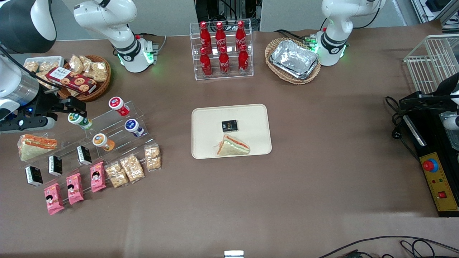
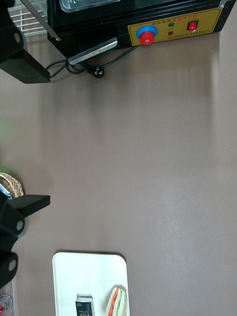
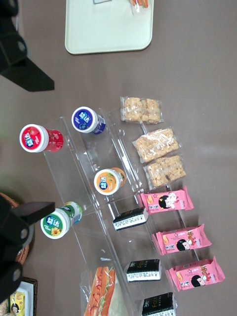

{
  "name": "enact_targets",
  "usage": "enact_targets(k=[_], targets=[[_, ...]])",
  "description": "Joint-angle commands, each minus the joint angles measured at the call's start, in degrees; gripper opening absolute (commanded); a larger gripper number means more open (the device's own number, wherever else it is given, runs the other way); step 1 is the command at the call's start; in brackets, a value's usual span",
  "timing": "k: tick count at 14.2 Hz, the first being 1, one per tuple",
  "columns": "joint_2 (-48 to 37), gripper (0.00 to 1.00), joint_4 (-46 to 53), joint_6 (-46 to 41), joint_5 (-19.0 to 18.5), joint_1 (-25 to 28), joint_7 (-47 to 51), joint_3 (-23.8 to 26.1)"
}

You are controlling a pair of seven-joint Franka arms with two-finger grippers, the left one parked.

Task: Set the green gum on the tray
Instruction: 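Move the right gripper over the acrylic rack toward the green gum bottle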

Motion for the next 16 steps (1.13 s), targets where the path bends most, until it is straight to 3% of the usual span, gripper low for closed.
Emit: enact_targets(k=[1,6,11,14,16], targets=[[0.2,1.0,1.2,-0.2,0.0,0.0,0.1,0.2],[-0.2,1.0,0.8,-0.8,0.2,-0.9,-0.7,0.0],[-5.2,1.0,-3.6,-0.7,0.1,-4.4,-8.2,-0.2],[-9.0,1.0,-8.1,0.1,0.1,-9.7,-14.5,-0.8],[-15.1,1.0,-15.4,3.2,-0.3,-9.7,-16.3,-3.7]])
